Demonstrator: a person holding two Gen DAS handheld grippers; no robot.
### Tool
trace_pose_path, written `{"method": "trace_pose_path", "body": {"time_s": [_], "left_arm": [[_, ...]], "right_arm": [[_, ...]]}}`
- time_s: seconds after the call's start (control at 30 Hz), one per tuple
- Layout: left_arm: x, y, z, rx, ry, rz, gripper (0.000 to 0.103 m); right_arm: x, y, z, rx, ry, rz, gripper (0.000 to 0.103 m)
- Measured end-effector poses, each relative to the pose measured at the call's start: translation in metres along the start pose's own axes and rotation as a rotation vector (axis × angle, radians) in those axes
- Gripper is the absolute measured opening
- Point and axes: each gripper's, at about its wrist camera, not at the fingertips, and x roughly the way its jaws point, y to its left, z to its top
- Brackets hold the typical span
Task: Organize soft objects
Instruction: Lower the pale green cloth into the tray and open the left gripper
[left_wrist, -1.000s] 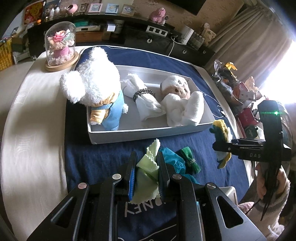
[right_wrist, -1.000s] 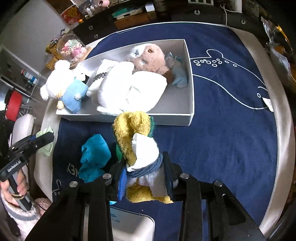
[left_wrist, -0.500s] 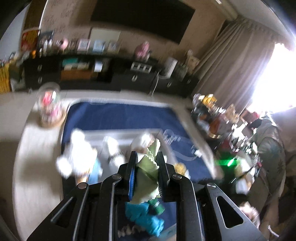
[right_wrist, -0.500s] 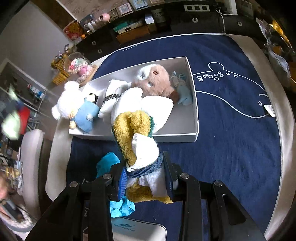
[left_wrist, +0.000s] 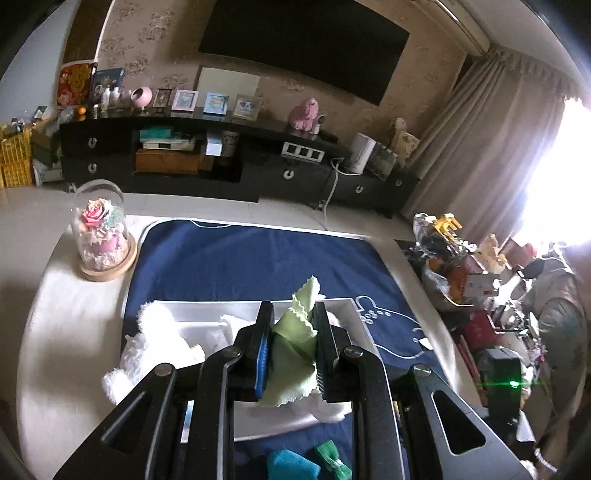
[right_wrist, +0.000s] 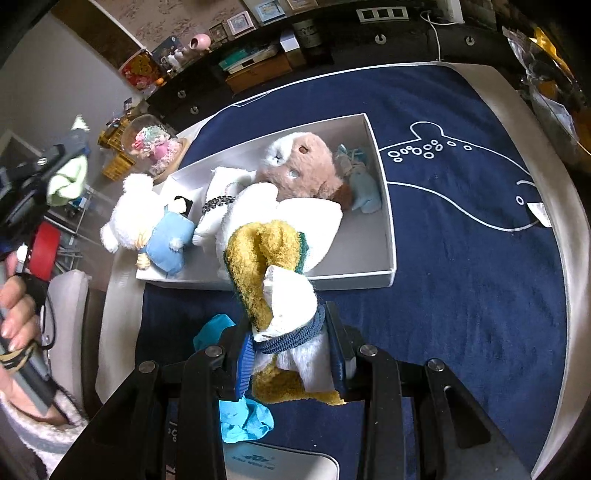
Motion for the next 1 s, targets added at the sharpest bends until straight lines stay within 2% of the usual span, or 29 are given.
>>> {"method": "trace_pose_path", "body": {"time_s": [0.33,0.57,0.83,1.0], "left_arm": [[0.040,0.014,-0.014,0.008,0.010,0.043,0.018],[0.056,0.019,-0.024,0.013,0.012,0.034,0.019],[0.048,0.023,-0.023,-0.022,-0.047,0.073,0.037],[0.040,0.022,-0.019,-0.027,-0.071,0.070,0.038]], "right_arm": [[0.006,0.004,-0.001,-0.004,0.006,-0.019,0.103],[0.008,0.005,-0.002,-0.005,0.011,-0.020,0.103],[0.009,0.008,-0.003,-0.011,0.015,-0.016,0.103],[0.008,0.008,-0.004,-0.014,0.014,-0.015,0.103]]}}
